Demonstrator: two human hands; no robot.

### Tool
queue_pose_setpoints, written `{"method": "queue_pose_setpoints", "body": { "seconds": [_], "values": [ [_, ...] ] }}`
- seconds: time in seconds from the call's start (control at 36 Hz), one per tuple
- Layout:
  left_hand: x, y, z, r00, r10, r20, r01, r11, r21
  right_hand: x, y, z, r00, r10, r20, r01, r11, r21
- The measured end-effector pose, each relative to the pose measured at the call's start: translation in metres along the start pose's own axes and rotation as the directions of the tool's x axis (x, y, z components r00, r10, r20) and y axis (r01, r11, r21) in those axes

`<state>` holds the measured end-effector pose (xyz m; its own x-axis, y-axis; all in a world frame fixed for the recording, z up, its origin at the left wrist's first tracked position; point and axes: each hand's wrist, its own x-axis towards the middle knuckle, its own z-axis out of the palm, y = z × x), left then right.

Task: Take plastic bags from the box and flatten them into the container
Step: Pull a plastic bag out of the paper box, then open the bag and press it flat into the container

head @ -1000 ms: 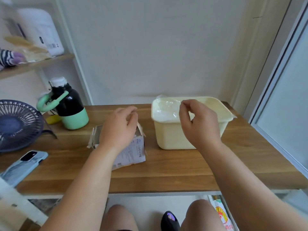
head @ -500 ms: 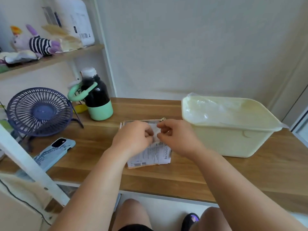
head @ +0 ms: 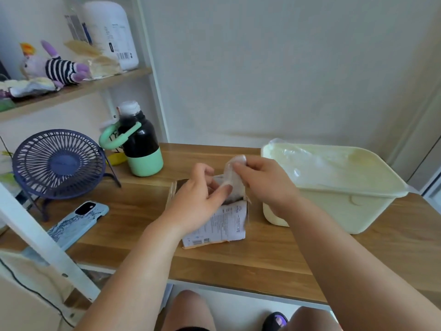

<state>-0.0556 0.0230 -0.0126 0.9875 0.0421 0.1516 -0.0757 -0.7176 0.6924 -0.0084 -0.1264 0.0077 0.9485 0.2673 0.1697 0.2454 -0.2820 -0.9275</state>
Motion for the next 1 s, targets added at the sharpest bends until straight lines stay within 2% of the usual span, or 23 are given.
{"method": "queue_pose_setpoints", "body": {
  "seconds": [0.08, 0.14, 0.22, 0.33, 0.42, 0.53, 0.58, 0.64, 0.69, 0.78, 0.81, 0.86, 0.89, 1.0],
  "values": [
    [0.001, -0.001, 0.000, 0.999, 0.031, 0.014, -0.033, 0.975, 0.217, 0.002, -0.004, -0.005, 0.997, -0.044, -0.067, 0.050, 0.995, 0.084],
    [0.002, -0.001, 0.000, 0.998, 0.039, 0.041, -0.049, 0.961, 0.271, 0.004, -0.008, -0.009, 0.990, -0.036, -0.139, 0.066, 0.974, 0.218],
    [0.003, 0.001, -0.002, 0.999, 0.036, 0.037, -0.048, 0.915, 0.400, 0.005, -0.016, -0.017, 0.965, -0.037, -0.258, 0.147, 0.895, 0.421],
    [0.008, 0.004, -0.002, 0.997, -0.075, 0.019, 0.047, 0.787, 0.615, 0.007, -0.027, -0.034, 0.936, -0.040, -0.350, 0.252, 0.770, 0.586],
    [0.012, 0.009, -0.001, 0.994, -0.095, 0.046, 0.042, 0.756, 0.654, 0.007, -0.033, -0.047, 0.933, 0.019, -0.359, 0.265, 0.637, 0.724],
    [0.015, 0.018, -0.002, 0.968, -0.221, 0.119, 0.060, 0.663, 0.746, 0.007, -0.037, -0.068, 0.919, 0.082, -0.386, 0.303, 0.480, 0.823],
    [0.018, 0.020, -0.002, 0.952, -0.270, 0.141, 0.075, 0.657, 0.750, 0.007, -0.040, -0.077, 0.918, 0.089, -0.386, 0.314, 0.432, 0.846],
    [0.018, 0.025, -0.004, 0.951, -0.263, 0.162, 0.081, 0.720, 0.690, 0.007, -0.042, -0.085, 0.937, 0.060, -0.343, 0.285, 0.433, 0.855],
    [0.017, 0.037, -0.008, 0.969, -0.186, 0.162, 0.070, 0.838, 0.541, 0.006, -0.043, -0.088, 0.968, 0.028, -0.251, 0.213, 0.440, 0.872],
    [0.016, 0.059, -0.014, 0.997, -0.016, 0.069, 0.008, 0.993, 0.116, 0.002, -0.040, -0.089, 0.990, 0.018, -0.140, 0.120, 0.411, 0.904],
    [0.016, 0.065, -0.015, 0.998, 0.007, 0.056, -0.002, 0.996, -0.089, 0.000, -0.039, -0.089, 0.993, 0.013, -0.118, 0.104, 0.389, 0.915],
    [0.017, 0.077, -0.015, 0.996, 0.007, 0.091, 0.038, 0.877, -0.479, -0.004, -0.037, -0.090, 0.997, -0.006, -0.079, 0.076, 0.349, 0.934],
    [0.020, 0.081, -0.013, 0.995, 0.006, 0.099, 0.053, 0.816, -0.576, -0.006, -0.037, -0.092, 0.998, -0.020, -0.064, 0.067, 0.337, 0.939],
    [0.028, 0.090, -0.003, 0.999, -0.008, 0.036, 0.030, 0.734, -0.678, -0.009, -0.032, -0.100, 0.997, -0.074, -0.002, 0.026, 0.324, 0.946]
  ]
}}
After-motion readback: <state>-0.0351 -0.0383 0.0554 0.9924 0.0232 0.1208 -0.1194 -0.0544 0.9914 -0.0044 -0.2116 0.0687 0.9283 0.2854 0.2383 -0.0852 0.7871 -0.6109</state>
